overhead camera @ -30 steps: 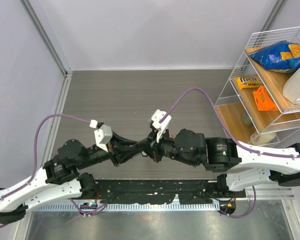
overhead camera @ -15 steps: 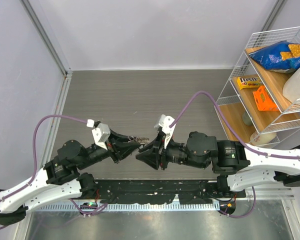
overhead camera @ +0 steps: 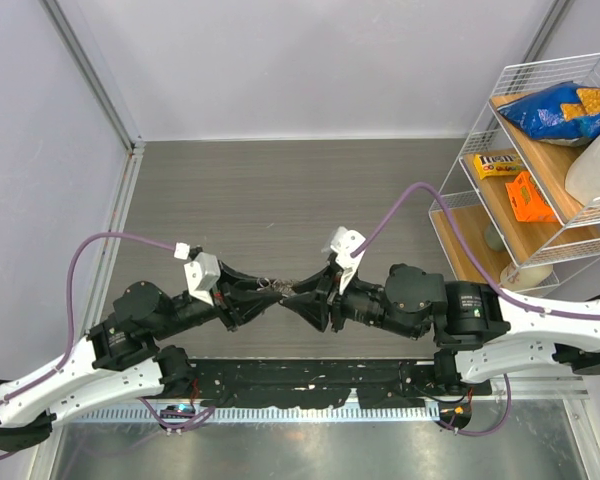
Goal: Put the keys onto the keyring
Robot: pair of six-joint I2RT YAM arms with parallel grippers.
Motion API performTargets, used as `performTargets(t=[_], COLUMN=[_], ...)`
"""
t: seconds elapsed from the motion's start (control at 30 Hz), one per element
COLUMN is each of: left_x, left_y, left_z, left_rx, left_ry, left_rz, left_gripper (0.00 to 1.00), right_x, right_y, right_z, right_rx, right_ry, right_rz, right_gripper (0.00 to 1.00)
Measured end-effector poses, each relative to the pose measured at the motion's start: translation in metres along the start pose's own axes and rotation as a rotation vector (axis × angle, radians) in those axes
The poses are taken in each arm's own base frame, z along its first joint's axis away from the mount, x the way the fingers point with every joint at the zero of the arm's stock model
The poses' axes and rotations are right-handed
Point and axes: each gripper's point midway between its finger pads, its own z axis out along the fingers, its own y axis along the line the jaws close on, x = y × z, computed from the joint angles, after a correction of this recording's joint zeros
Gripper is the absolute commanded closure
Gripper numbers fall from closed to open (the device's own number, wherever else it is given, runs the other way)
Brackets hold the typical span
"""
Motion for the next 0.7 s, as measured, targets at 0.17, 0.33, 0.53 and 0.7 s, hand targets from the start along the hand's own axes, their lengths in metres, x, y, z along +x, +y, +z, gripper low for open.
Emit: performTargets(t=[0.17,0.33,0.53,0.7], left_x=[0.008,0.017,0.016,0.017], left_y=[-0.010,-0.028,-0.052,-0.069], left_z=[-0.002,-0.009,-0.024,-0.032], left_rx=[0.067,0.175,0.314,0.422], left_ry=[0.041,0.110,0.125,0.136], left_rz=[0.021,0.044,0.067,0.074], left_gripper=[1.00,1.00,1.00,1.00], right_x=[0.003,0.009,0.008,0.004], right_y=[-0.003,0.003,0.015,0.032], right_z=[0.008,0.003,-0.022,-0.039], right_rx=[0.017,-0.048,-0.180,-0.306], right_ry=[0.048,0.090,0.100,0.088], right_rz=[-0.105,-0.202,-0.261,-0.269], right_gripper=[0.53,0.50,0.49,0.49])
